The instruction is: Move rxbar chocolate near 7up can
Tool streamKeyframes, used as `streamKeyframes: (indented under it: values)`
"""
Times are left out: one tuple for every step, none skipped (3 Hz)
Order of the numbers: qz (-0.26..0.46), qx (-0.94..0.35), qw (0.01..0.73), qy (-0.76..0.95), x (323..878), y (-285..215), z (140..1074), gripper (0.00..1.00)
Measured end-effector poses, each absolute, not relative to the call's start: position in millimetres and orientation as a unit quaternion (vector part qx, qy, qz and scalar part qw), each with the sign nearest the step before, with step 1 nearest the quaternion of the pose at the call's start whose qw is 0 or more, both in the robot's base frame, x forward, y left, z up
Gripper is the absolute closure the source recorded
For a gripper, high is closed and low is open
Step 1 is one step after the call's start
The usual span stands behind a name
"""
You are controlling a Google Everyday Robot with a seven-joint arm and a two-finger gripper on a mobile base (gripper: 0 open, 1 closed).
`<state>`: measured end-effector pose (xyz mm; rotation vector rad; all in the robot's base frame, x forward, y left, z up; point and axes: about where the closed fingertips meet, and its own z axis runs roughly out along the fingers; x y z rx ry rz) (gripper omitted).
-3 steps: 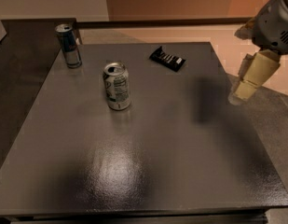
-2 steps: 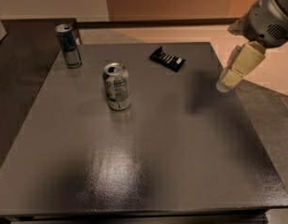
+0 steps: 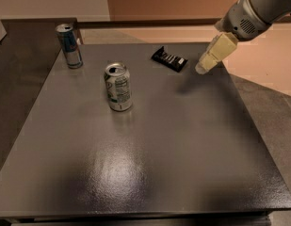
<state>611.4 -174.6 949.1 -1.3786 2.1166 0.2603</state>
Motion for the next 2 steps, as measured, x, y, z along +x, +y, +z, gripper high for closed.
streamKeyframes:
  values:
    - [0.123, -0.501, 0.304, 0.801, 643, -156, 928, 0.0]
    - [0.142, -0.484, 0.313, 0.805, 668, -138, 909, 0.0]
